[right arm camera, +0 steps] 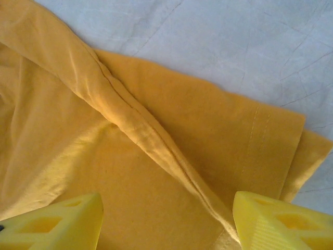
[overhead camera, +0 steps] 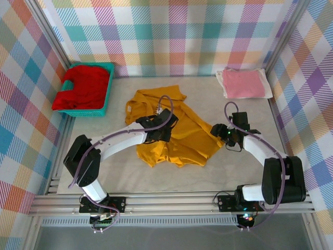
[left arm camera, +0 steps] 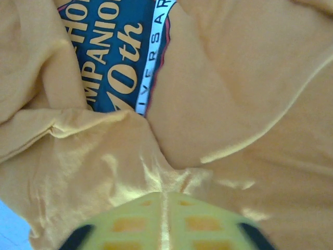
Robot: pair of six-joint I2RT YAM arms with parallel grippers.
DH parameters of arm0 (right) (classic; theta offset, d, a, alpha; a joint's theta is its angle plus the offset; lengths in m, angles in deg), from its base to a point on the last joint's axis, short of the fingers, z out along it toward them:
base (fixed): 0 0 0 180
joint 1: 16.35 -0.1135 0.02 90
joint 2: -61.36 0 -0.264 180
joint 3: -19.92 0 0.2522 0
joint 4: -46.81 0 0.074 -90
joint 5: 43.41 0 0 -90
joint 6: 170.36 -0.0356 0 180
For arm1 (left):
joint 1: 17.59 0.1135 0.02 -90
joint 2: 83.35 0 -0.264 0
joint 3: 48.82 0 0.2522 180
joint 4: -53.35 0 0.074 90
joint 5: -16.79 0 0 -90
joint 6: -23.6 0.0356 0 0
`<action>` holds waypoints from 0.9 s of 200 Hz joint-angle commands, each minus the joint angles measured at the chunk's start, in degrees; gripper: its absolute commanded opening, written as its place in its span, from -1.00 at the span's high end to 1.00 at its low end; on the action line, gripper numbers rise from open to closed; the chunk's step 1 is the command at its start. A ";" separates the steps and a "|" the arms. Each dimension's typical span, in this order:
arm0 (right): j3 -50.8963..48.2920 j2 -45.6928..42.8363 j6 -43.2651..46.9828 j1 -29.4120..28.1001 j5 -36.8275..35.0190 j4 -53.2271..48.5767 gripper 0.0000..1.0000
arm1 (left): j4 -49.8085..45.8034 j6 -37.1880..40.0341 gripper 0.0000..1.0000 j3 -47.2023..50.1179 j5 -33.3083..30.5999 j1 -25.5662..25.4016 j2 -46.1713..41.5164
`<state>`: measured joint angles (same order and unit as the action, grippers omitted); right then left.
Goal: Fold and stack the t-shirts
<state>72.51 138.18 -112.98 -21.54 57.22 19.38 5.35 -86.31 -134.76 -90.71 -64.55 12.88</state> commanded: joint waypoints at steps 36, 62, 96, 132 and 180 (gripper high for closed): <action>1.47 -0.87 -0.09 0.42 0.62 0.42 -0.33 | 2.48 -1.76 0.89 3.69 1.66 0.70 3.29; 1.34 -0.88 -0.07 0.37 0.70 0.38 -0.33 | 3.10 -1.44 0.41 4.01 2.76 0.78 3.13; 1.31 -0.79 -0.50 0.43 1.62 1.11 -0.32 | 3.52 -1.97 1.00 4.80 2.51 0.74 3.47; 1.27 -1.39 -0.34 0.44 1.85 1.02 -0.32 | 3.94 -2.24 1.00 5.52 2.29 0.99 1.42; 1.10 -2.22 -0.29 0.36 2.10 1.14 -0.32 | 7.21 -1.54 0.37 6.39 5.62 1.12 0.78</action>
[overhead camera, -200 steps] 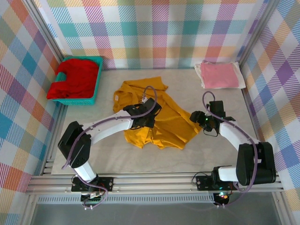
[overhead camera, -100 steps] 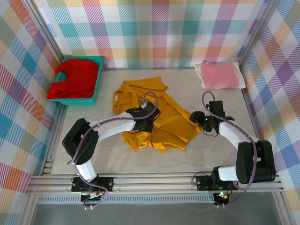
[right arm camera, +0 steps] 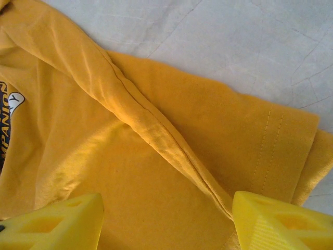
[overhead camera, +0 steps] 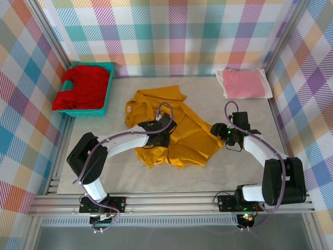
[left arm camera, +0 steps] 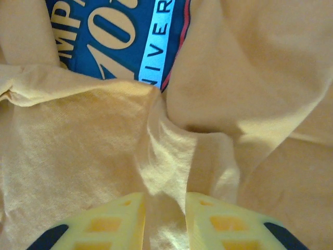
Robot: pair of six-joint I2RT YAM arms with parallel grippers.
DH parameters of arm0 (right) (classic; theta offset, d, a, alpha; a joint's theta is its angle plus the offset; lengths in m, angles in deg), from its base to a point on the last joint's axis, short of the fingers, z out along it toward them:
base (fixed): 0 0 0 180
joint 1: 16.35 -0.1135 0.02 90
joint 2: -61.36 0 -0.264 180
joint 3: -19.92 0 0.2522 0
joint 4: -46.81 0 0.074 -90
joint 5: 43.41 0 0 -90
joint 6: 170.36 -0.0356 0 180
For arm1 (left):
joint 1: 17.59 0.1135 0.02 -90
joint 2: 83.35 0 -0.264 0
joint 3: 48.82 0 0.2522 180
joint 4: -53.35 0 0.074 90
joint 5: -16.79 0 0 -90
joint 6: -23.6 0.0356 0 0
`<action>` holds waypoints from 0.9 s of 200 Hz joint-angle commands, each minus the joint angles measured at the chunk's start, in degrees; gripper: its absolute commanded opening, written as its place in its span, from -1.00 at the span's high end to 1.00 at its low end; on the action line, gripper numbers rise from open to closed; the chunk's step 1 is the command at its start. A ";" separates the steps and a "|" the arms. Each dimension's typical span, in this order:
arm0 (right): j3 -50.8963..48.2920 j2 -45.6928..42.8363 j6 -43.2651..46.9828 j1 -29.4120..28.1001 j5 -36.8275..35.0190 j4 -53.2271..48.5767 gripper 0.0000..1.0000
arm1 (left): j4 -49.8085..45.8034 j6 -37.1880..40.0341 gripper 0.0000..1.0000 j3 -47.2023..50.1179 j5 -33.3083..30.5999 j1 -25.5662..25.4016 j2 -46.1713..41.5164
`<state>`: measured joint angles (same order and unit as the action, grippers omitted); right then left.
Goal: Fold and stack the t-shirts
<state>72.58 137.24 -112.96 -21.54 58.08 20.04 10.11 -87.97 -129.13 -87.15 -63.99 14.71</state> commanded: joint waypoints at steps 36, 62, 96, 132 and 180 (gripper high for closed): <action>0.91 -0.98 -0.44 0.43 1.70 0.96 -0.32 | 3.98 -0.01 0.59 0.35 3.08 0.52 2.88; 1.05 -1.38 -0.10 0.40 1.61 0.32 -0.32 | 2.88 -0.95 0.98 0.10 1.45 0.60 3.27; 1.27 -2.13 0.12 0.38 1.00 -0.19 -0.32 | 0.51 -1.09 1.00 0.00 -0.55 0.59 0.06; 1.57 -1.83 -0.42 0.41 -0.47 -1.54 -0.33 | -1.87 -1.91 1.00 0.70 -2.53 0.85 -5.00; 1.35 -0.36 -1.39 0.43 -1.73 -1.94 -0.32 | -3.13 -1.47 1.00 3.44 -3.15 2.06 -9.76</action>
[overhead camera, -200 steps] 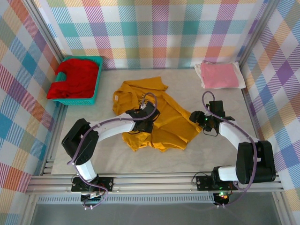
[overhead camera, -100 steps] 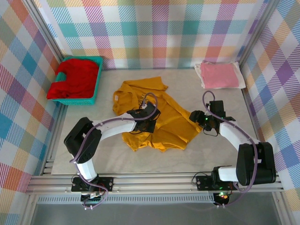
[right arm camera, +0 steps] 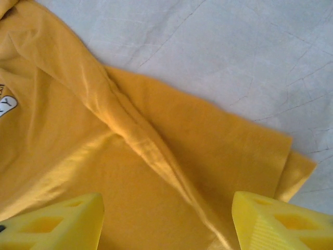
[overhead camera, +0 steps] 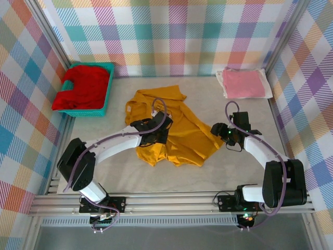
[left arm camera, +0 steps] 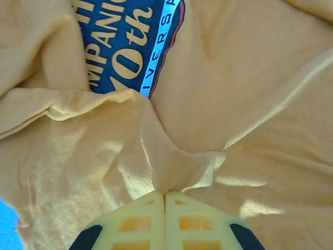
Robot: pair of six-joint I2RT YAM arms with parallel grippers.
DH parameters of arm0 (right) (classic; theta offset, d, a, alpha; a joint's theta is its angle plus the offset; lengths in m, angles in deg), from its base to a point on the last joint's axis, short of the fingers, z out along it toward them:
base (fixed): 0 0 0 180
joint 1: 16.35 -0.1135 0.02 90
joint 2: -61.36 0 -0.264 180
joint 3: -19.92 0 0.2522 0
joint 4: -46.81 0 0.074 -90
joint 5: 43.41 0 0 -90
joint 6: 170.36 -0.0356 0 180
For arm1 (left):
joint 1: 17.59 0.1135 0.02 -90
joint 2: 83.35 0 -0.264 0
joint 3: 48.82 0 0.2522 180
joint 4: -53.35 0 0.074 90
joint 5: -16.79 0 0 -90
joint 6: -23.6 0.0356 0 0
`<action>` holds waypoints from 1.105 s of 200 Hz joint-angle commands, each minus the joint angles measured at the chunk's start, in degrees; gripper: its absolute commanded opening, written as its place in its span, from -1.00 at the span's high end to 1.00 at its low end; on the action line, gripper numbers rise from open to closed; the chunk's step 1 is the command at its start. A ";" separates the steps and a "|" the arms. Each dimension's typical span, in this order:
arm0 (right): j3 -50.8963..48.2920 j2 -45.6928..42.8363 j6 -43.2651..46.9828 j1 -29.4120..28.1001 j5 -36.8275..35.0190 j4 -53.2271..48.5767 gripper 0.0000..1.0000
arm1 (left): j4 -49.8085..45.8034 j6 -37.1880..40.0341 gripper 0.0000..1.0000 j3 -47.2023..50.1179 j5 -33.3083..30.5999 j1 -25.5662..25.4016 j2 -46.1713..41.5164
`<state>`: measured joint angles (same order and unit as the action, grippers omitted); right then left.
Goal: Fold and stack the t-shirts
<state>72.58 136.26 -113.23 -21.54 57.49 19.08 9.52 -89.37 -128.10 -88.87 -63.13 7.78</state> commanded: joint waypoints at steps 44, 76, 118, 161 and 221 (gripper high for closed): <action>1.75 4.10 -1.66 0.39 1.31 1.14 -0.28 | -0.56 1.30 0.85 3.50 0.86 1.97 -0.43; 1.38 3.97 -1.88 0.36 1.67 1.72 -0.27 | 2.27 1.09 0.89 4.50 2.78 1.93 2.64; 1.80 4.03 -1.33 0.42 1.50 1.27 -0.27 | 3.83 1.26 1.00 4.31 4.15 2.00 4.83; 2.10 4.03 -1.33 0.44 1.67 1.32 -0.27 | 2.00 0.79 0.60 3.33 2.90 2.02 2.91; 2.02 4.03 -1.33 0.42 2.23 1.74 -0.27 | 5.67 0.11 0.44 4.52 5.70 2.00 5.23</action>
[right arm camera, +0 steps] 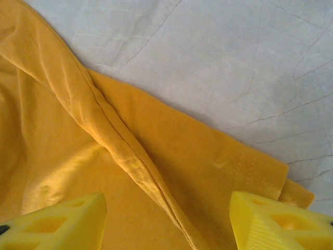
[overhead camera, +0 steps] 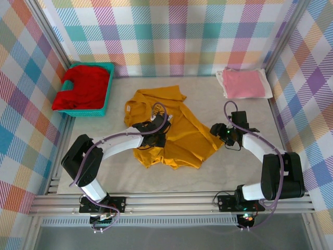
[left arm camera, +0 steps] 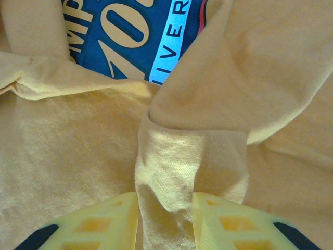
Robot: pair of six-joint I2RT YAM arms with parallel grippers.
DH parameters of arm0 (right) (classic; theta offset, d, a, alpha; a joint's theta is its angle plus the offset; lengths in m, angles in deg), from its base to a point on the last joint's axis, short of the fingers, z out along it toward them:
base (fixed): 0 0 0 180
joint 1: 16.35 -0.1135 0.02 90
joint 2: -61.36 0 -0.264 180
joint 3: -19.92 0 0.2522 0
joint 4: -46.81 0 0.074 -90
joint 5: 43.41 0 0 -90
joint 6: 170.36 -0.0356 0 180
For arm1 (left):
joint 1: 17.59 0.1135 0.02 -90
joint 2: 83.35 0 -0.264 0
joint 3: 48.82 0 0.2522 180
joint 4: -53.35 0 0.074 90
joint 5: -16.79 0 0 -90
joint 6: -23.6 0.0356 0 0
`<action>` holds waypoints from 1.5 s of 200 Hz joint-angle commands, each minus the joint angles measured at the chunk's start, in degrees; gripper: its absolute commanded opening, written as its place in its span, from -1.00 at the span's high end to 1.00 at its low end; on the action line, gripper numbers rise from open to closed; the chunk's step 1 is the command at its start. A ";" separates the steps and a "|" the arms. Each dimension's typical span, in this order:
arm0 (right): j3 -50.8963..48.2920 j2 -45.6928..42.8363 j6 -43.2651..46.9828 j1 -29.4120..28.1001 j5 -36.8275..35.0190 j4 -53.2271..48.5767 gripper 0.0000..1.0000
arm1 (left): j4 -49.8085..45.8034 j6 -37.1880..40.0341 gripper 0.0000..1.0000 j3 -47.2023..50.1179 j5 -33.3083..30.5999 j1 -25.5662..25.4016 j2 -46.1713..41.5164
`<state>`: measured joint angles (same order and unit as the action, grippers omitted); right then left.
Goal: Fold and stack the t-shirts
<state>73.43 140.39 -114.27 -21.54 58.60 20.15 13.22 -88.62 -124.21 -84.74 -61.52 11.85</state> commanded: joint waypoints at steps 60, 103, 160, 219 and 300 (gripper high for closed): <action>0.76 -1.24 0.16 0.42 0.52 -0.15 -0.27 | 1.32 -1.33 1.00 1.00 -1.25 0.39 0.05; 0.91 -0.54 -0.36 0.38 -0.06 -1.36 -0.27 | -2.29 -2.97 1.00 1.34 -4.33 0.42 -4.94; 0.56 0.07 -0.50 0.36 0.88 -0.24 -0.27 | -1.24 0.59 1.00 2.45 -0.34 0.86 -8.59; 0.70 0.51 -0.51 0.36 1.42 -0.54 -0.27 | -4.10 3.26 0.03 -4.38 -3.63 -2.83 1.88; 0.51 0.08 -0.71 0.36 1.83 0.46 -0.27 | -2.69 3.97 0.26 -4.81 -4.72 -3.19 7.36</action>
<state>73.43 140.41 -114.30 -21.54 59.30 20.10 11.25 -84.99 -128.12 -87.89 -64.36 18.17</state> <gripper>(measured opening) 0.635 0.431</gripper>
